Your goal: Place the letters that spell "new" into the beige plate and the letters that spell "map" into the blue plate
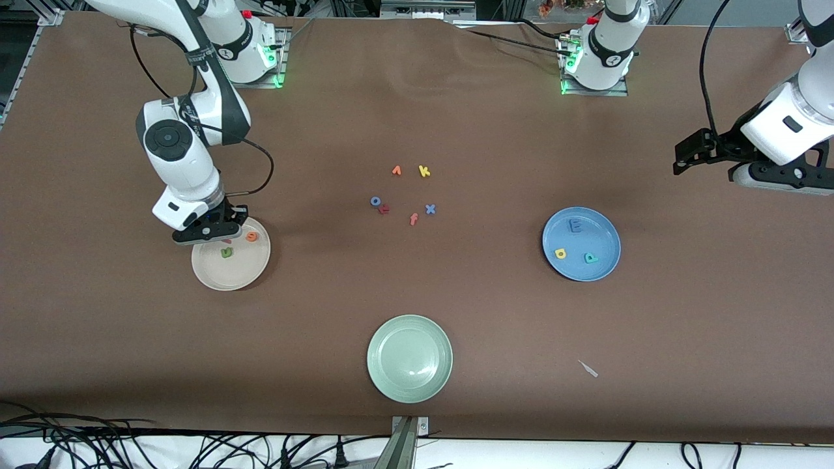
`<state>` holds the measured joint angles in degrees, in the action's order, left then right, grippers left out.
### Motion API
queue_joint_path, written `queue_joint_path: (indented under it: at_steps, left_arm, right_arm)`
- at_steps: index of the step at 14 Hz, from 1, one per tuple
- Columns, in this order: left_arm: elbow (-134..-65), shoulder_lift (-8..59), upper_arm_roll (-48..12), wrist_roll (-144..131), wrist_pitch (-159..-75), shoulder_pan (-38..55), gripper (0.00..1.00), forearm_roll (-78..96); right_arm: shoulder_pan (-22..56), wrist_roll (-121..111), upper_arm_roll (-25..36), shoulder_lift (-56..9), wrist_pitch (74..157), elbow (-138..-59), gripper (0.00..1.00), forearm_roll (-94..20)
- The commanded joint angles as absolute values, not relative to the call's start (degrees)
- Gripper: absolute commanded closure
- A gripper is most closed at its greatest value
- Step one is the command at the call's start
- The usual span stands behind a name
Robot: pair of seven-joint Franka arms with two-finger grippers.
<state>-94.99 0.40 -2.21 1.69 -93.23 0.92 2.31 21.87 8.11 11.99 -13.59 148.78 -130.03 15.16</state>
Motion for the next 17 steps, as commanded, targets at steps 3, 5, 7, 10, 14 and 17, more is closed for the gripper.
queue_joint_path:
  at_steps: [3, 5, 7, 10, 14, 17]
  left_arm:
    - [-96.7, -1.4, -3.7, 3.3, -93.4, -0.4, 0.0, 1.4]
    - [-96.7, -1.4, -3.7, 3.3, -92.6, -0.4, 0.0, 1.3]
    - [-95.9, -0.9, -3.7, 3.5, -91.4, -0.4, 0.0, 1.4]
    - [-95.5, -0.7, -3.9, 3.6, -91.1, -0.1, 0.0, 1.3]
    - [-95.5, -0.7, -3.7, 3.7, -91.1, -0.3, 0.0, 1.3]
    - [-95.5, -0.7, -3.8, 3.8, -91.1, -0.1, 0.0, 1.2]
  right_arm:
    - [22.2, 6.7, 13.0, -12.4, 157.7, -137.1, 0.53, 14.0]
    - [22.2, 6.5, 13.4, -12.3, 157.7, -137.0, 0.45, 14.1]
    - [22.2, 5.3, 13.7, -12.3, 157.7, -136.8, 0.44, 14.1]
    - [22.3, 4.9, 14.1, -11.5, 157.5, -136.6, 0.36, 14.0]
    - [22.4, 5.4, 13.1, -10.5, 152.7, -134.5, 0.33, 12.9]
    - [22.4, 5.4, 11.3, -8.6, 139.9, -127.7, 0.32, 9.8]
